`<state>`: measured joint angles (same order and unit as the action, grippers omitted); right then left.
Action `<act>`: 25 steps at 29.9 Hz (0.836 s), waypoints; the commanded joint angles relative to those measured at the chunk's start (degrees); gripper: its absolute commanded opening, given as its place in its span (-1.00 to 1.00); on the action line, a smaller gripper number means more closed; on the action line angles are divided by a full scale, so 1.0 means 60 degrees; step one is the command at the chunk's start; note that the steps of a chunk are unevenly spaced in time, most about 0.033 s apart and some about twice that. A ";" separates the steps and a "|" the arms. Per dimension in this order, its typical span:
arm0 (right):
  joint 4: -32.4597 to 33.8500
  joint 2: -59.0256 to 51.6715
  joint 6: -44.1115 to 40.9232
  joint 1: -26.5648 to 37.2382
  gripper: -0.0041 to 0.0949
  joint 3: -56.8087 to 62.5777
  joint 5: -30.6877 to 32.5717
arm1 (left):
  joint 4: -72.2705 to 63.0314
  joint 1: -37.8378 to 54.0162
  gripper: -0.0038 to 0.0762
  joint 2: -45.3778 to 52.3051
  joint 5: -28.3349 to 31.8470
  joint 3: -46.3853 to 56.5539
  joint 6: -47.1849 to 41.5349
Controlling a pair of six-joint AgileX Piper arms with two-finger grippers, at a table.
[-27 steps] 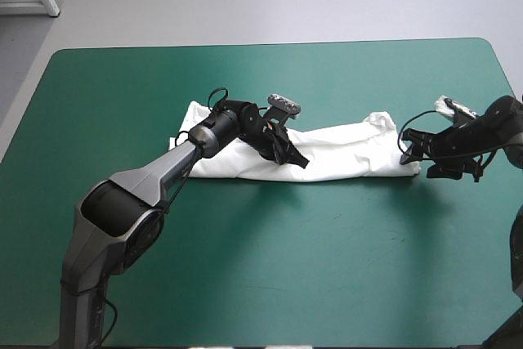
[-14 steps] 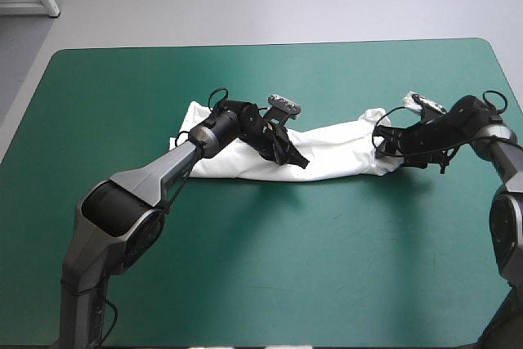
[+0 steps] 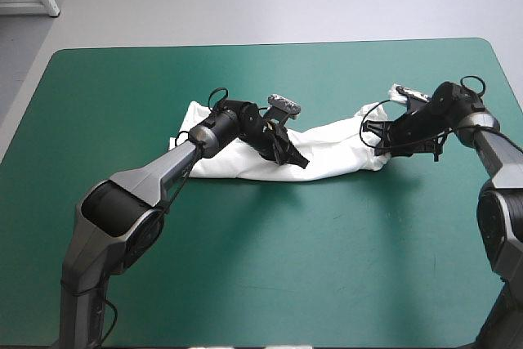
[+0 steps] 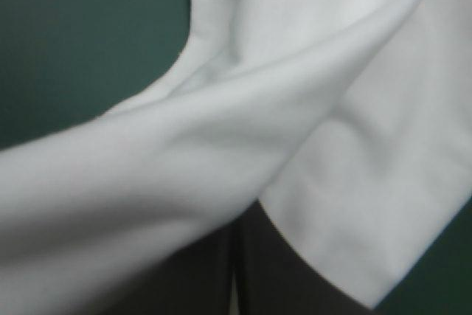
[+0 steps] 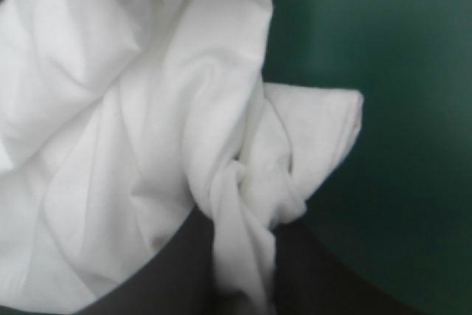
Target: Fold the cloth
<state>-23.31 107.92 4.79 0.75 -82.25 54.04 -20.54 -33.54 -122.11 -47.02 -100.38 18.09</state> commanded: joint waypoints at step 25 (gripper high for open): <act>-0.2352 -0.2117 0.1126 -0.1627 -0.93 -0.3059 0.1033 | -0.0191 -0.0049 -0.93 0.0424 -0.0182 -0.0169 -0.0081</act>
<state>-34.15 98.29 10.86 -7.85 -96.72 61.97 -20.64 -33.54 -122.11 -46.96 -100.38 18.09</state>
